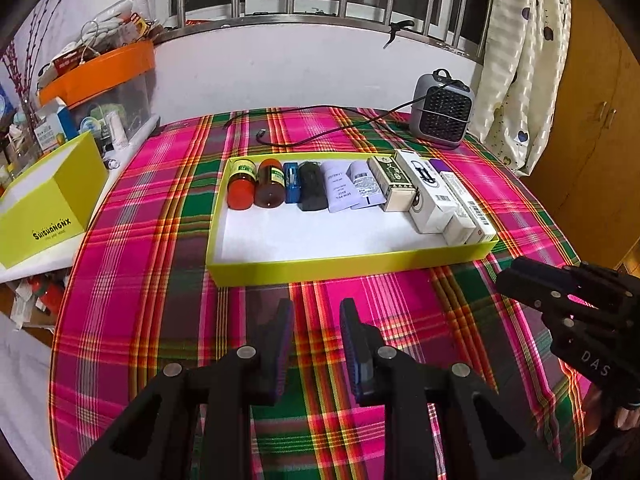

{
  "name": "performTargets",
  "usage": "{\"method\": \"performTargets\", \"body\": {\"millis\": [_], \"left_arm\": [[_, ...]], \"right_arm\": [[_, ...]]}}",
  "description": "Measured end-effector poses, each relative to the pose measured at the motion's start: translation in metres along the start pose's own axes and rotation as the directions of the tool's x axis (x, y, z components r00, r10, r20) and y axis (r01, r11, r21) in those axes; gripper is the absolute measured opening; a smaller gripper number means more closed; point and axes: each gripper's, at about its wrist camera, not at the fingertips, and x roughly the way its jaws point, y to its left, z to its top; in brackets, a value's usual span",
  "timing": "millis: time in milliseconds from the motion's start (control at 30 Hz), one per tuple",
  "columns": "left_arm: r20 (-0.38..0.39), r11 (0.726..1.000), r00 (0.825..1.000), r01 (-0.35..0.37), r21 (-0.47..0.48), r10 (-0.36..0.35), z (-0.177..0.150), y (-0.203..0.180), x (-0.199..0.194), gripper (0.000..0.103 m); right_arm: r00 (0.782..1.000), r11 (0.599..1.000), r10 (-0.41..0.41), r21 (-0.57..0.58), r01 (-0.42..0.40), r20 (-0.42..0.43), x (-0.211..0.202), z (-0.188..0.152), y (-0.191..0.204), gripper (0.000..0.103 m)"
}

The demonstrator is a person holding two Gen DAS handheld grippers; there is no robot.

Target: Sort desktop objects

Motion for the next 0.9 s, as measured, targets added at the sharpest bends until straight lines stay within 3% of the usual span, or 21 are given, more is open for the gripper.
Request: {"method": "performTargets", "body": {"millis": [533, 667, 900], "left_arm": [[-0.002, 1.000, 1.000, -0.012, -0.022, 0.012, -0.007, 0.010, -0.004, 0.024], [0.002, 0.998, 1.000, 0.023, -0.061, -0.023, -0.008, 0.017, -0.007, 0.024], [0.021, 0.999, 1.000, 0.002, -0.034, -0.001, -0.011, 0.012, -0.012, 0.024]], "right_arm": [[1.000, 1.000, 0.000, -0.029, 0.000, -0.003, -0.007, -0.004, 0.004, 0.023], [1.000, 0.999, 0.000, -0.035, 0.000, -0.004, -0.008, -0.004, 0.006, 0.023], [1.000, 0.999, -0.001, -0.042, 0.000, -0.009, -0.008, -0.006, 0.009, 0.024]]}}
